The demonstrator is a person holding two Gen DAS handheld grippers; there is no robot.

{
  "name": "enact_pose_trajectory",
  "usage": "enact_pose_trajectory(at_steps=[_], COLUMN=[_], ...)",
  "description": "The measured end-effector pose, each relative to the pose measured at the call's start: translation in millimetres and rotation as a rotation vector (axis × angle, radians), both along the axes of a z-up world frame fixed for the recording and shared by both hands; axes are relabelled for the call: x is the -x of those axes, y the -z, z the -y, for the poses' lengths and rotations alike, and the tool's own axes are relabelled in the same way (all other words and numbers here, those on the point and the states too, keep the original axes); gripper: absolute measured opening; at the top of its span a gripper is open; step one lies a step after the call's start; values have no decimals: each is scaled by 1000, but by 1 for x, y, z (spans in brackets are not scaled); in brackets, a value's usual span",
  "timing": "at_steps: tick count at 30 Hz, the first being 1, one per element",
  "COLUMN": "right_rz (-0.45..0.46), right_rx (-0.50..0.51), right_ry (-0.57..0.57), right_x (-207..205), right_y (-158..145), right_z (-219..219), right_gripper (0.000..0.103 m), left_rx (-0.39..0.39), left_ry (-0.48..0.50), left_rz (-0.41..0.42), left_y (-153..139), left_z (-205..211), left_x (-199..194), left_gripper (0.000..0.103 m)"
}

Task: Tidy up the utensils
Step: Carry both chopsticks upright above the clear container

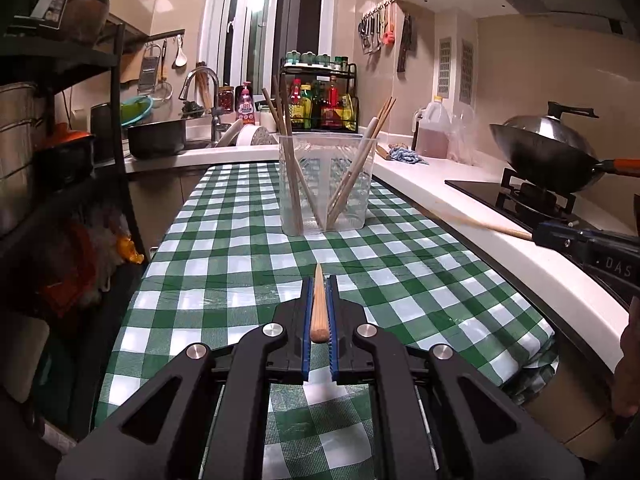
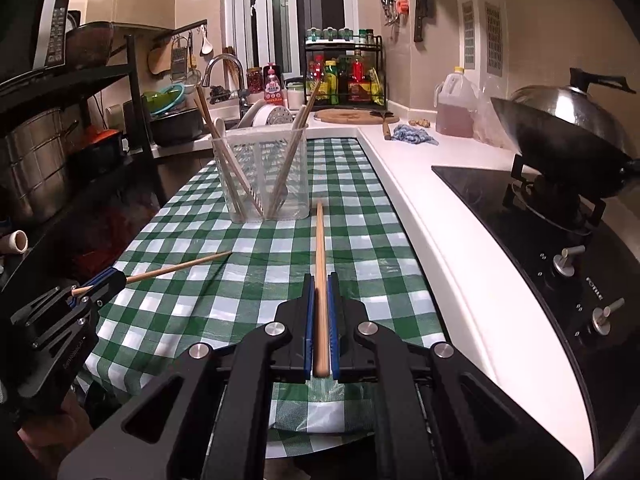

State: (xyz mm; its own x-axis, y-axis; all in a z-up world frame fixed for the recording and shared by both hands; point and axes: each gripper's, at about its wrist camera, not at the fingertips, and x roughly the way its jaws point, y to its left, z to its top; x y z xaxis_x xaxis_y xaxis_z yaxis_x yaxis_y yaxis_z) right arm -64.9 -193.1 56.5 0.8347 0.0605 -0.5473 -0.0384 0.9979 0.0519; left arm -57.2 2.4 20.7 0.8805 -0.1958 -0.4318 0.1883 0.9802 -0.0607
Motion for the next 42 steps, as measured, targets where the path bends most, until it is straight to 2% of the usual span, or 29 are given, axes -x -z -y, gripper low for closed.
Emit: enact_pose_trajectory(at_steps=[8, 15, 20, 25, 30, 35, 42], right_rz=[66, 92, 84, 36, -19, -25, 74], right_rx=[17, 12, -6, -11, -43, -47, -55], right_ry=[-21, -57, -86, -153, -199, -217, -226], right_x=[1, -15, -37, -70, -104, -133, -173], right_y=[-23, -51, -73, -91, -108, -134, -191], right_z=[-4, -8, -11, -16, -15, -14, -17], right_gripper=[6, 6, 6, 6, 7, 7, 6], left_rx=[17, 56, 86, 123, 119, 107, 120], left_ry=[6, 24, 43, 83, 100, 109, 107], left_rz=[31, 48, 35, -22, -64, -65, 0], left_y=[-12, -49, -74, -99, -134, -173, -225], left_z=[-2, -10, -16, -21, -23, -24, -24], left_x=[-2, -20, -43, -75, -108, -134, -170], left_gripper=[6, 6, 6, 6, 6, 6, 6])
